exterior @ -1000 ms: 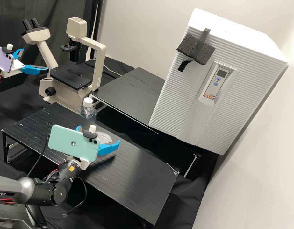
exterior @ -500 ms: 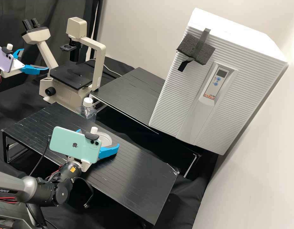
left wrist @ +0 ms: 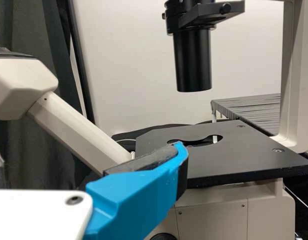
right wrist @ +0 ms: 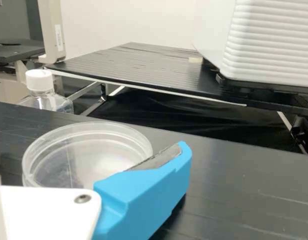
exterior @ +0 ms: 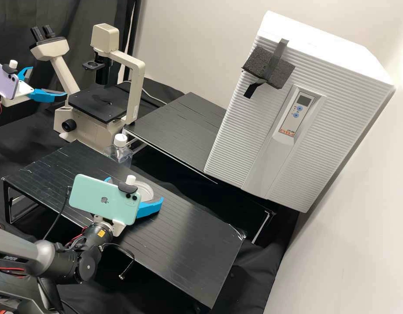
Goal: Open the petri dish lid.
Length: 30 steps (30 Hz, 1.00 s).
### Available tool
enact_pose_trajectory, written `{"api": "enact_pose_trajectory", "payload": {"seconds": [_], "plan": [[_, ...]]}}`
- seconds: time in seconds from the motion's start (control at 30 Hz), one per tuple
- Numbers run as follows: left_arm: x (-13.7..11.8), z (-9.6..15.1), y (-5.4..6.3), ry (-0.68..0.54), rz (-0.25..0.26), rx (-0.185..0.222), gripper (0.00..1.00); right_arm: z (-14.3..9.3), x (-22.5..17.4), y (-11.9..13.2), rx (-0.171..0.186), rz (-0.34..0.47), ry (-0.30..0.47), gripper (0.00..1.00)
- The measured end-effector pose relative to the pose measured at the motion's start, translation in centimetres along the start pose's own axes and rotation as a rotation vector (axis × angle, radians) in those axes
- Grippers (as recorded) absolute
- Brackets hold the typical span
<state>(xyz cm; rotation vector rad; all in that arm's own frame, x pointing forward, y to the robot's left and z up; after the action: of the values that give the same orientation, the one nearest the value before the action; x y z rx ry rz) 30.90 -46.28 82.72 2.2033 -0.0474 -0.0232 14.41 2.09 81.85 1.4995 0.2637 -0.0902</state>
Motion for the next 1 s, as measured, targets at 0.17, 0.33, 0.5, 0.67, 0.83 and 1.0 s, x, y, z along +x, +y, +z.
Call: {"api": "enact_pose_trajectory", "payload": {"seconds": [0.17,0.33,0.5,0.67,0.83,1.0], "plan": [[0.00,0.00,0.00,0.000,0.000,0.000,1.00,-0.05,0.00,0.01,0.000,0.001,0.005,0.00],[0.00,0.00,0.00,0.000,0.000,0.000,1.00,-0.10,0.02,-0.03,0.000,-0.002,0.009,0.00],[0.00,0.00,0.00,0.000,0.000,0.000,1.00,-0.04,0.13,-0.12,0.009,-0.011,0.013,0.00],[0.00,0.00,0.00,0.000,0.000,0.000,1.00,0.14,0.31,-0.10,0.038,-0.004,0.006,0.00],[0.00,0.00,0.00,0.000,0.000,0.000,1.00,0.06,0.55,-0.14,0.068,-0.002,0.025,0.00],[0.00,0.00,0.00,0.000,0.000,0.000,1.00,0.09,0.79,-0.21,0.078,0.001,0.029,0.00]]}}
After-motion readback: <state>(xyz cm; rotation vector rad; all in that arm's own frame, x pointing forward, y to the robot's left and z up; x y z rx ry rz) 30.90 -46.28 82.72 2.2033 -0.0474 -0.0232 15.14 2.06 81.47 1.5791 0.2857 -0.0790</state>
